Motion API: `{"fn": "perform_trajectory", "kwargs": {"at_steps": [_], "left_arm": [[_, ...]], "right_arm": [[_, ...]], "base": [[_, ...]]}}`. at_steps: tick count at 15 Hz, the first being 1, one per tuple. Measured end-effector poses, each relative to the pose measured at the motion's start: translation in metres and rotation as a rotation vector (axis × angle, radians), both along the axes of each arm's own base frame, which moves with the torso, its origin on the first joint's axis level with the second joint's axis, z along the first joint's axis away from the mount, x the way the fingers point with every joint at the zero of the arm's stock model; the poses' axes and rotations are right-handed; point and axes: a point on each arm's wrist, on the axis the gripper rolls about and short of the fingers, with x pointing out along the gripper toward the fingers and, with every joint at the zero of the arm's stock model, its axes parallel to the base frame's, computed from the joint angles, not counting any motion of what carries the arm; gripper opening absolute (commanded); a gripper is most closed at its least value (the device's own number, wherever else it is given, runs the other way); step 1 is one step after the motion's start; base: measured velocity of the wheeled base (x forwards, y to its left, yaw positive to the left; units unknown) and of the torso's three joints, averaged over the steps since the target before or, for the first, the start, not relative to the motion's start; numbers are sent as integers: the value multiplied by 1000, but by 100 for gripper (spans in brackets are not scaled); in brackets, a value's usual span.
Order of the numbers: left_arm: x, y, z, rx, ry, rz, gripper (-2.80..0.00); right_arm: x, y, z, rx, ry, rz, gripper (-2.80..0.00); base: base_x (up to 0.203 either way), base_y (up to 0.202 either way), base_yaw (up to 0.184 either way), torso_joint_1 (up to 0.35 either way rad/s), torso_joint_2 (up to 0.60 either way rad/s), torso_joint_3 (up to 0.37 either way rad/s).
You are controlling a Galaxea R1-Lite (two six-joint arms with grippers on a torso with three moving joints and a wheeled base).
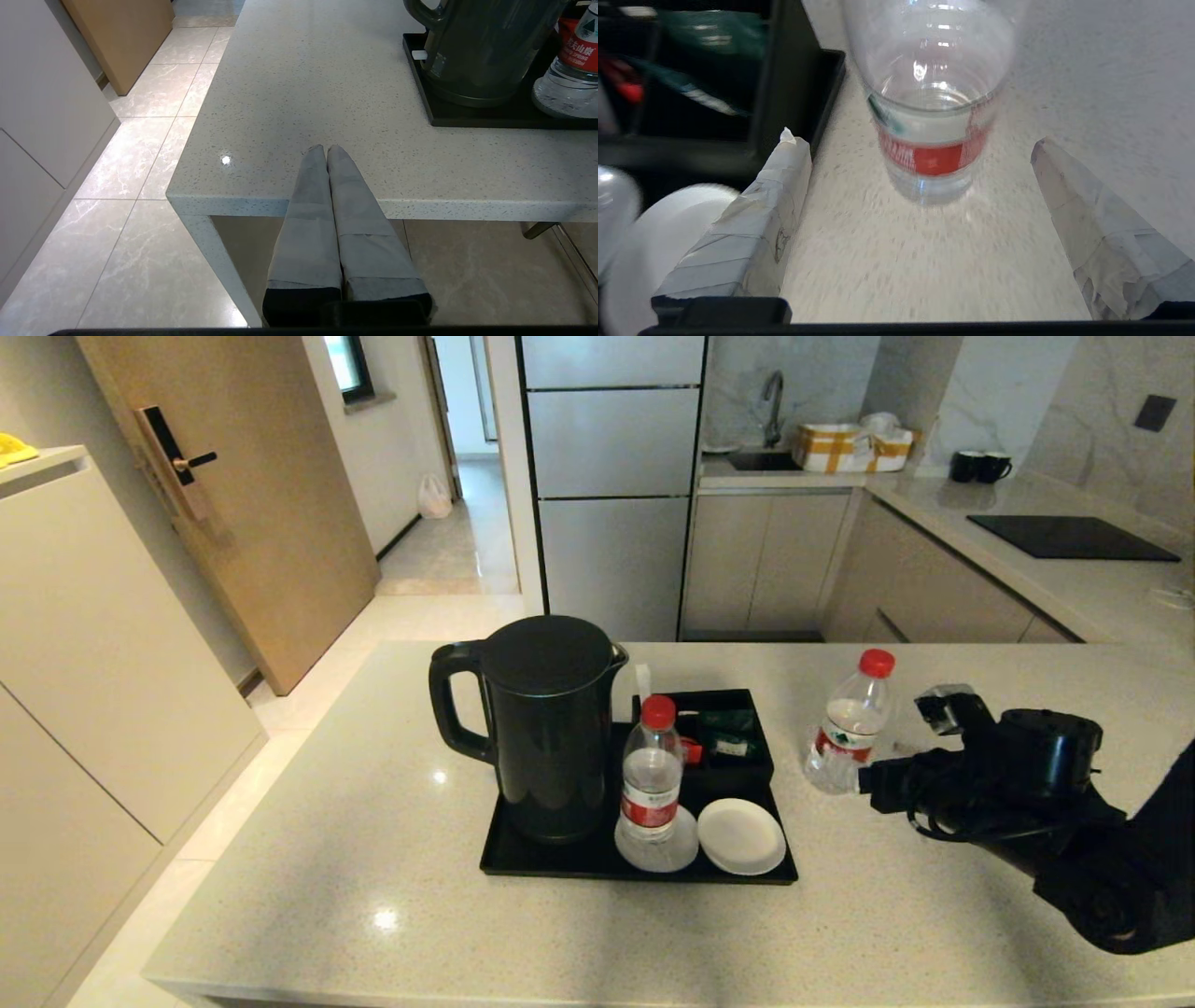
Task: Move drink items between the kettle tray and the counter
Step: Pick up the bottled water
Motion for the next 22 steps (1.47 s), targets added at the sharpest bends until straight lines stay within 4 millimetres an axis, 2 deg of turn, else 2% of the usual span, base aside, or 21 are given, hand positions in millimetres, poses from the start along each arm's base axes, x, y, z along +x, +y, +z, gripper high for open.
{"fn": "perform_trajectory", "kwargs": {"at_steps": [2, 4, 5, 6, 11, 14, 18, 22], "left_arm": [[0, 0, 0, 0, 0, -1, -280], [0, 0, 0, 0, 0, -2, -280], [0, 0, 0, 0, 0, -1, -280], [0, 0, 0, 0, 0, -1, -280], [0, 0, 0, 0, 0, -2, -280], [0, 0, 0, 0, 0, -1, -280], [0, 0, 0, 0, 0, 0, -280], [0, 0, 0, 0, 0, -1, -280]], "right_arm": [[-10, -2, 7, 0, 18, 0, 0], [-25, -3, 26, 2, 15, 2, 0], [-36, -4, 39, 4, 2, 3, -127], [-48, -6, 51, 6, -5, 2, -280], [-119, -10, 111, 25, -2, 17, -280], [-151, 1, 146, 45, 75, 89, -280], [-180, 22, 152, -40, 146, 139, -280], [-187, 33, 153, -65, 126, 164, -280]], "base": [[0, 0, 0, 0, 0, 0], [0, 0, 0, 0, 0, 0], [0, 0, 0, 0, 0, 0], [0, 0, 0, 0, 0, 0], [0, 0, 0, 0, 0, 0], [0, 0, 0, 0, 0, 0], [0, 0, 0, 0, 0, 0], [0, 0, 0, 0, 0, 0]]}}
